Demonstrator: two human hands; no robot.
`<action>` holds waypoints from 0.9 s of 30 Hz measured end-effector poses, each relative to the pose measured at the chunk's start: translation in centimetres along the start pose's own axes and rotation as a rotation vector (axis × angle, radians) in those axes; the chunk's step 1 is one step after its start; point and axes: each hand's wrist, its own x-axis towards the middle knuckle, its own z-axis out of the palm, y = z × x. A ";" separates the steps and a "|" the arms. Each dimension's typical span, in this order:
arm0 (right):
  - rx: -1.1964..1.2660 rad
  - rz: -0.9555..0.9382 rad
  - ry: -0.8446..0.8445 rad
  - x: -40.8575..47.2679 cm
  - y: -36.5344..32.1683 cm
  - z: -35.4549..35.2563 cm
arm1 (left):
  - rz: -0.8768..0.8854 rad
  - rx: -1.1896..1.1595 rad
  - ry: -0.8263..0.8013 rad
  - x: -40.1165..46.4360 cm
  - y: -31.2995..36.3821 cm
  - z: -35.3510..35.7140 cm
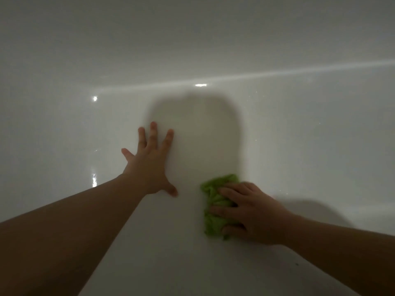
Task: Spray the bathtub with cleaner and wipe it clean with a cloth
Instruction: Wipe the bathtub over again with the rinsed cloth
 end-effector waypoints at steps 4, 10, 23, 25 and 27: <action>-0.026 -0.169 -0.064 2.0 5.3 -2.4 | -0.011 -0.030 0.006 0.5 1.1 0.0; -0.197 0.365 0.236 10.9 16.6 -10.3 | 0.012 -0.065 0.032 1.8 2.1 0.0; -0.131 0.153 -0.078 -1.2 2.5 -1.8 | 0.104 -0.026 0.070 -0.2 2.8 2.4; -0.175 0.088 -0.122 -3.5 1.5 -1.6 | 0.154 -0.010 0.079 -1.1 3.9 3.5; -0.207 0.015 -0.162 -4.1 2.0 -2.1 | 0.203 0.000 0.076 -1.8 5.3 4.5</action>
